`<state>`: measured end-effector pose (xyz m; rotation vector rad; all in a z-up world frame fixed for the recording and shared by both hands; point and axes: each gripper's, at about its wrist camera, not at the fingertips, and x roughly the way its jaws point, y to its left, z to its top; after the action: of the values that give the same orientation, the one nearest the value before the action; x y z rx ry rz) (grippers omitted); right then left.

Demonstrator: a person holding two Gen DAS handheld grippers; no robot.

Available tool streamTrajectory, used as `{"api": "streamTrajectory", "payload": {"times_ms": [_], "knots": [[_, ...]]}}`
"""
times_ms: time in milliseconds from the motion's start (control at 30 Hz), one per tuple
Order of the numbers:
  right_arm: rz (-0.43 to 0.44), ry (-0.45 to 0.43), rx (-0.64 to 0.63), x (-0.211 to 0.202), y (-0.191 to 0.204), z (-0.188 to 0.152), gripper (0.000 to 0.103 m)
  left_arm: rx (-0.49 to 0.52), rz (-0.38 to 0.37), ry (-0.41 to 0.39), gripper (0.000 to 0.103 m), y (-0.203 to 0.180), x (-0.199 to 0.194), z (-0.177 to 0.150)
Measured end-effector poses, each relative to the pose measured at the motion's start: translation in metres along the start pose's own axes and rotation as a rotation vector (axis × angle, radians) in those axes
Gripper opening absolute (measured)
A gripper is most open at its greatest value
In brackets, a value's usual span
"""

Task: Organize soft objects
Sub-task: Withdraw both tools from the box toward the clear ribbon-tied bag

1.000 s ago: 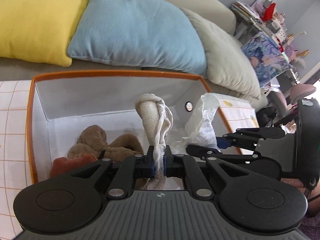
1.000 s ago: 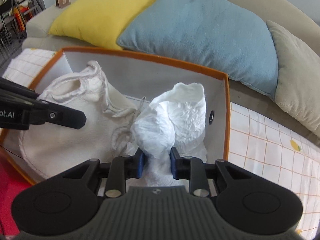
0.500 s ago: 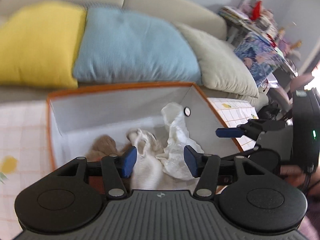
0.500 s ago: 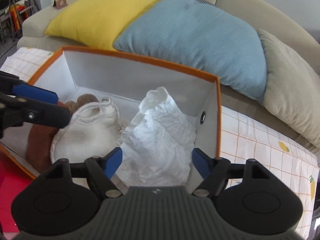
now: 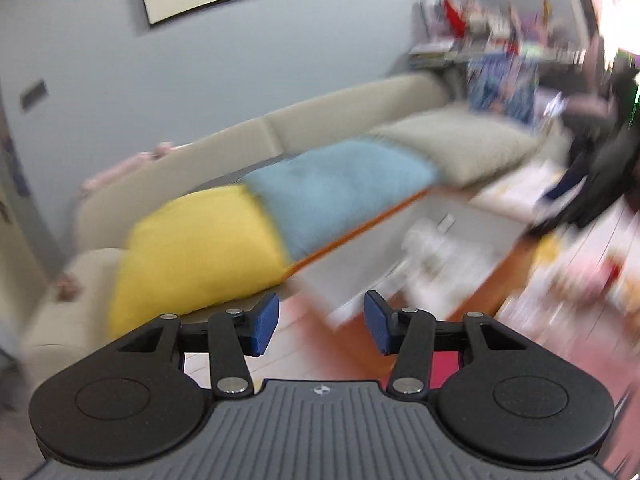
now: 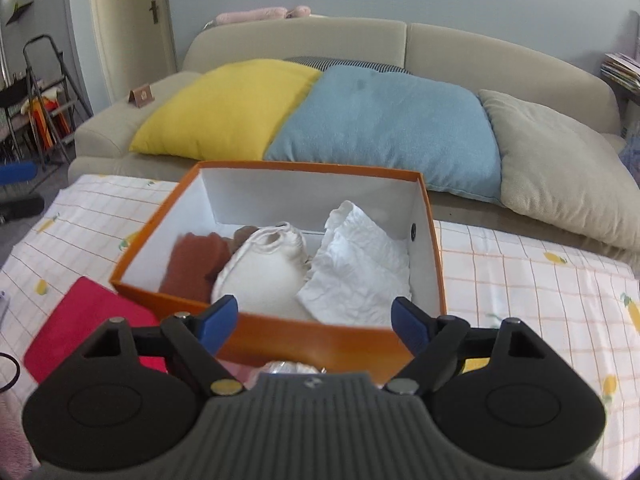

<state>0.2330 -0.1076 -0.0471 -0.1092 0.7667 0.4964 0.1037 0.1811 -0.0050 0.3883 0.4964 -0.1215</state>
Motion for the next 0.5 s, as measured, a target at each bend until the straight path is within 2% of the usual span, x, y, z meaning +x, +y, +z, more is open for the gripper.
{"api": "streamTrajectory", "payload": {"times_ms": [100, 200, 267, 333, 400, 500], "knots": [[-0.014, -0.011, 0.038, -0.020, 0.005, -0.020, 0.085, 0.114, 0.093, 0.090, 0.057, 0.013, -0.008, -0.055], [-0.042, 0.001, 0.054, -0.035, 0.010, -0.037, 0.085, 0.201, 0.184, 0.196, 0.051, 0.029, -0.007, -0.111], [-0.053, 0.015, 0.064, -0.042, 0.014, -0.045, 0.085, 0.204, 0.252, 0.246, 0.051, 0.044, -0.006, -0.141], [-0.068, 0.031, 0.065, -0.046, 0.018, -0.051, 0.085, 0.165, 0.289, 0.288, 0.051, 0.061, -0.007, -0.165], [-0.080, 0.040, 0.056, -0.049, 0.022, -0.052, 0.085, 0.141, 0.320, 0.323, 0.051, 0.073, -0.005, -0.182], [-0.099, 0.034, 0.047, -0.053, 0.027, -0.050, 0.085, 0.153, 0.359, 0.333, 0.051, 0.082, -0.006, -0.197]]}}
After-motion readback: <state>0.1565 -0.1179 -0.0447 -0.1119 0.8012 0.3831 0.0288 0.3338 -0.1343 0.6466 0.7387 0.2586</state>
